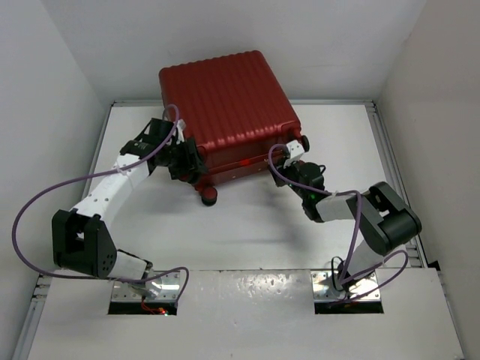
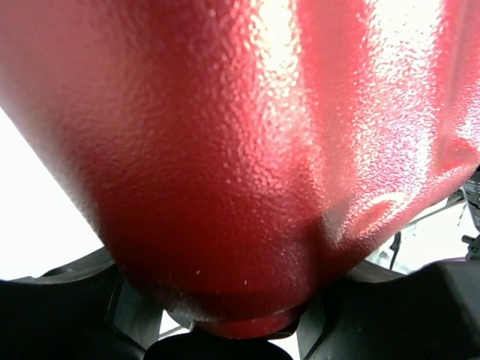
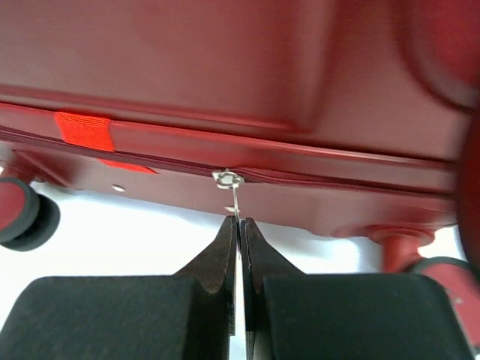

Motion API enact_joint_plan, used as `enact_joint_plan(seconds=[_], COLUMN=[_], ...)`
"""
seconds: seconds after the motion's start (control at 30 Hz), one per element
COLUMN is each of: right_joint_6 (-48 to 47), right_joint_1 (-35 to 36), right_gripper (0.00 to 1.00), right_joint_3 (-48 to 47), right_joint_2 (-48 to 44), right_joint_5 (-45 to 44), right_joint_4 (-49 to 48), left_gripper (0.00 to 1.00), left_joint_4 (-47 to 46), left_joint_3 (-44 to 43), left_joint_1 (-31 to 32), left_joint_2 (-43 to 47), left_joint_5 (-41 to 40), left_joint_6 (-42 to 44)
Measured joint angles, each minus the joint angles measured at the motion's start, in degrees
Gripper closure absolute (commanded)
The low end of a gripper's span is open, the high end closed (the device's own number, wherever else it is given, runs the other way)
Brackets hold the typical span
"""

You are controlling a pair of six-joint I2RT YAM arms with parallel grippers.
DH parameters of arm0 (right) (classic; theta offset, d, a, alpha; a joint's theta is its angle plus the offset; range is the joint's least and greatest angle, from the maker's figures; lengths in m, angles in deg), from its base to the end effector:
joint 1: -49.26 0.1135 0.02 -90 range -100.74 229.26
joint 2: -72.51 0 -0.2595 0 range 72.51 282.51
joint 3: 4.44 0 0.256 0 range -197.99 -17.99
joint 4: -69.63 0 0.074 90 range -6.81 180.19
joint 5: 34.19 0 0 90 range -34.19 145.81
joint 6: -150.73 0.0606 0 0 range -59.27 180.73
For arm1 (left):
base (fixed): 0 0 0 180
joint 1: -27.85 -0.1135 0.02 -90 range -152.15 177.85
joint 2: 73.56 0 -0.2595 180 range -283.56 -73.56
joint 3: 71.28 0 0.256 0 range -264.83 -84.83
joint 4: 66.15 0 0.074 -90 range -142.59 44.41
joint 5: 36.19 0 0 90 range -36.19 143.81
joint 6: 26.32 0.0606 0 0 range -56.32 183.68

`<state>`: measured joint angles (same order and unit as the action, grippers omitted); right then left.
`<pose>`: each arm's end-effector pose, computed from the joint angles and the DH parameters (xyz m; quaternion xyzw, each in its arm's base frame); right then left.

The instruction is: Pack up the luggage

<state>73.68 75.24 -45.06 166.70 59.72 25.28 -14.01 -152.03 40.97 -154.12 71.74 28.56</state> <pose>0.2892 0.1455 0.1448 -0.1083 0.7538 0.2403 0.6019 0.3021 -0.0896 0.2667 -0.1283 0.9264 -0.2660 0.2337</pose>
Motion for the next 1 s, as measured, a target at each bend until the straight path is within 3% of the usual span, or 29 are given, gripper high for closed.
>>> enact_joint_plan(seconds=[0.47,1.0], right_joint_6=[-0.92,-0.72], right_joint_1=[-6.75,-14.82], right_gripper=[1.0,1.0], right_joint_3=[2.27,1.68], right_joint_2=[-2.71,-2.19], right_joint_5=[1.11,9.31], right_joint_4=[-1.25,-1.6], left_gripper=[1.0,1.0], left_joint_4=[-0.44,0.22], left_joint_3=[0.22,0.33], left_joint_1=[-9.7,-14.12], left_joint_2=[0.0,-0.37], left_joint_5=[4.76,7.08], left_joint_6=[6.71,11.1])
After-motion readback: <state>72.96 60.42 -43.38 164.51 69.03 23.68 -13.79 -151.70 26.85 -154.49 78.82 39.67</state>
